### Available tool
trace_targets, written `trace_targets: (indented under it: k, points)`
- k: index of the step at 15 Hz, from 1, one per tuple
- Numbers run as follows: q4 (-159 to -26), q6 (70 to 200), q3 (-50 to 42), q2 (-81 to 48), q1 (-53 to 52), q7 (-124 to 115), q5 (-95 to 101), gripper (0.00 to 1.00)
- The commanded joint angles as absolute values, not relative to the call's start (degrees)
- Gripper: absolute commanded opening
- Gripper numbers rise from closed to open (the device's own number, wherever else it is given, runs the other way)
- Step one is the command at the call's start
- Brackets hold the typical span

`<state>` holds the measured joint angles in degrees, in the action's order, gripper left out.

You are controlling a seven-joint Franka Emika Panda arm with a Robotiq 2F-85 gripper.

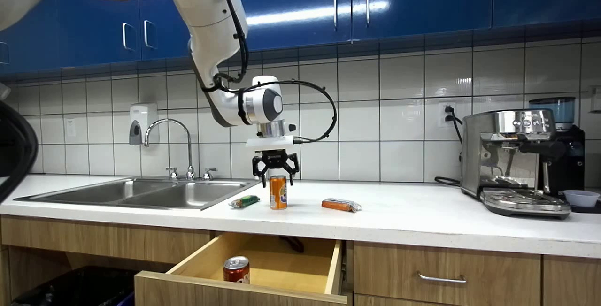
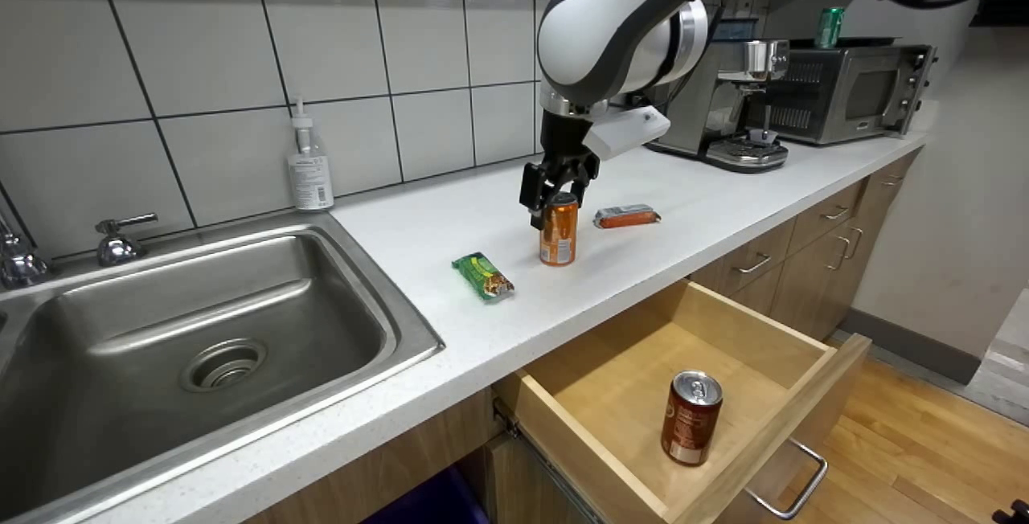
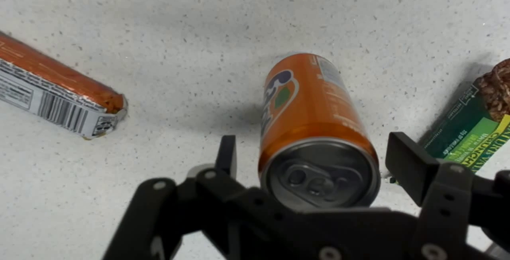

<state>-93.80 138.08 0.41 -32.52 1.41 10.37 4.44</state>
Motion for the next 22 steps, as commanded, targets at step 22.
trace_targets:
  k: [22]
  points:
    - [-101.23,137.92,2.42,-24.20,2.23,15.25,3.94,0.38]
